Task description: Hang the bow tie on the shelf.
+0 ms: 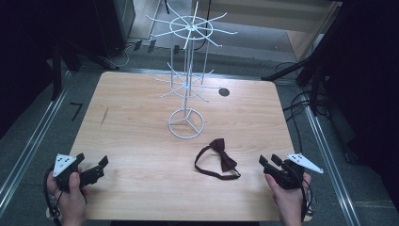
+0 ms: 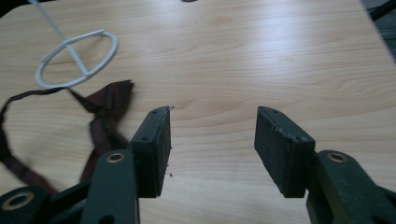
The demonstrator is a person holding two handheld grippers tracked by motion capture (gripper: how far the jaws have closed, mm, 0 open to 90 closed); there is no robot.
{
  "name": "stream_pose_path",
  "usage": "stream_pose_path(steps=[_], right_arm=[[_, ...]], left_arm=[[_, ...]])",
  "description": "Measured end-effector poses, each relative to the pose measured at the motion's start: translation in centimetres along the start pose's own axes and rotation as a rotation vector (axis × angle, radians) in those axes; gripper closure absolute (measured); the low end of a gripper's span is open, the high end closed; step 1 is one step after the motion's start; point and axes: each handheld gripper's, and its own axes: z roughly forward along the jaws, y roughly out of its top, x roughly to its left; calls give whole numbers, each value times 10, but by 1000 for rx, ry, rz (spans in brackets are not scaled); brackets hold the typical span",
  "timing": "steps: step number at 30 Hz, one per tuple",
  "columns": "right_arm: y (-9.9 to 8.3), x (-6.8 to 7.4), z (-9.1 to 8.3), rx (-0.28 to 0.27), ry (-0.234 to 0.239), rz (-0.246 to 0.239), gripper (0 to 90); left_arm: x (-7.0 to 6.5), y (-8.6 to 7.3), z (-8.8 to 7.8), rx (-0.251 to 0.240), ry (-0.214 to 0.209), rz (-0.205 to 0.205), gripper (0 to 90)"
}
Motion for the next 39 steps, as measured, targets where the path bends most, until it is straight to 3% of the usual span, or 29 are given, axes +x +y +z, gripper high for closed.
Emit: stream_pose_path(steps=[7, 8, 13, 16, 20, 27, 32, 33, 34, 36, 39], right_arm=[[8, 14, 2, 83, 50, -30, 477], [9, 18, 6, 117, 63, -36, 476], [12, 27, 13, 161, 75, -61, 477], [16, 39, 23, 218, 90, -112, 476], [18, 52, 33, 273, 100, -145, 467], [22, 64, 43, 328, 109, -172, 478], [25, 76, 53, 383, 107, -231, 484], [25, 76, 53, 383, 107, -231, 484], [26, 80, 56, 418, 119, -189, 482], [28, 83, 60, 448, 121, -166, 485], [28, 85, 64, 470, 113, -175, 479]], left_arm=[[-1, 0, 0, 9, 0, 9, 94], [-1, 0, 1, 9, -2, 7, 94], [-1, 0, 1, 12, -4, 5, 94], [-1, 0, 1, 11, -3, 6, 94], [-1, 0, 1, 12, -3, 4, 94], [0, 1, 2, 16, -7, -1, 94], [1, 1, 2, 21, -12, -5, 94], [1, 1, 2, 21, -12, -5, 94], [1, 1, 2, 23, -13, -5, 94], [1, 1, 2, 22, -14, -7, 94], [1, 1, 2, 24, -16, -8, 94]])
